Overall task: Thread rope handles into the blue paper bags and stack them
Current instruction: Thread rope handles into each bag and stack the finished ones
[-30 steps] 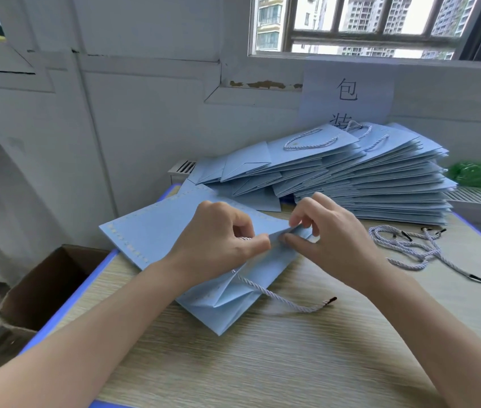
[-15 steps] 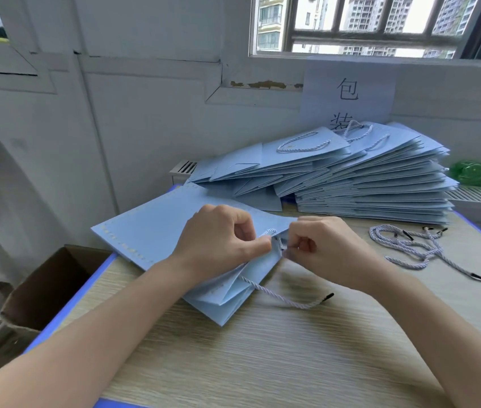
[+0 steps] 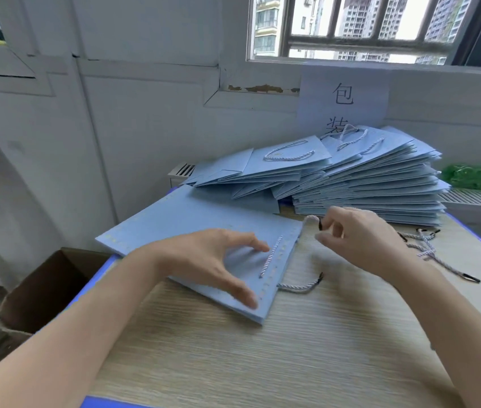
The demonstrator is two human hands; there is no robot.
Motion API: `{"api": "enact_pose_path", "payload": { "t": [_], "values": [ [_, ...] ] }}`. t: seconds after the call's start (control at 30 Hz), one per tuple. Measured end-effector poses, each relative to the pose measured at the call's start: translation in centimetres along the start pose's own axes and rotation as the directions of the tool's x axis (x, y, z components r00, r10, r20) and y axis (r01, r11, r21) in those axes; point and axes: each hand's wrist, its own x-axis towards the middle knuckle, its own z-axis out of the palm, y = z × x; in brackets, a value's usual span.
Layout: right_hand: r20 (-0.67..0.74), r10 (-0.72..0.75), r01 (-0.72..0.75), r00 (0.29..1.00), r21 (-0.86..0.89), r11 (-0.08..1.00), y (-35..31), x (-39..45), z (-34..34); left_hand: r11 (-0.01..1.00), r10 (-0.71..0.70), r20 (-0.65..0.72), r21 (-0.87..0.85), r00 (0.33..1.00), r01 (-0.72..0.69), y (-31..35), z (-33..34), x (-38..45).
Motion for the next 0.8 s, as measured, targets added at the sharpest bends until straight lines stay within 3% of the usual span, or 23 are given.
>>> {"api": "enact_pose_path", "payload": {
  "t": [0.07, 0.13, 0.27, 0.37, 0.43, 0.47, 0.57, 0.63, 0.73, 0.8],
  "values": [
    [-0.03, -0.131, 0.134, 0.991, 0.157, 0.978, -0.5, 0.0, 0.2, 0.995, 0.037, 0.146, 0.082, 0.989, -0.049, -0.5, 0.0, 0.2],
    [-0.044, -0.233, 0.236, 0.971, 0.288, 0.928, -1.3, -0.2, 0.2, 0.989, 0.067, 0.163, 0.117, 0.984, -0.087, -0.7, 0.3, 0.6],
    [0.189, -0.383, 0.284, 0.904, 0.404, 0.87, -2.5, -0.9, 0.1, 0.986, 0.142, 0.01, 0.08, 0.99, -0.143, -0.4, 0.4, 0.1],
    [0.366, -0.417, 0.259, 0.832, 0.408, 0.875, -2.4, -1.0, -0.1, 0.963, 0.263, -0.163, 0.103, 0.951, -0.249, 0.4, 0.5, -0.3],
    [0.381, -0.398, 0.232, 0.835, 0.412, 0.881, -2.3, -0.9, 0.0, 0.927, 0.375, -0.402, 0.188, 0.835, -0.326, 1.0, 0.5, -0.4],
    [0.351, -0.388, 0.234, 0.853, 0.407, 0.883, -2.3, -0.9, 0.1, 0.903, 0.43, -0.525, 0.272, 0.735, -0.333, 1.2, 0.4, -0.4],
    [0.031, -0.383, 0.341, 0.923, 0.393, 0.854, -2.4, -0.4, 1.0, 0.875, 0.484, -0.797, 0.449, 0.361, -0.183, 1.8, 0.1, -0.4],
    [-0.213, -0.343, 0.4, 0.915, 0.369, 0.839, -2.6, -0.2, 1.1, 0.874, 0.486, -0.854, 0.47, 0.185, -0.126, 2.3, 0.3, -0.5],
    [-0.469, -0.206, 0.407, 0.859, 0.38, 0.831, -2.4, 0.0, 0.4, 0.84, 0.527, -0.849, 0.514, 0.041, -0.173, 2.8, 0.7, -0.7],
    [-0.513, -0.041, 0.363, 0.857, 0.547, 0.754, -2.0, 0.0, -0.3, 0.819, 0.549, -0.834, 0.528, 0.042, -0.222, 3.0, 0.6, -0.8]
  ]
}}
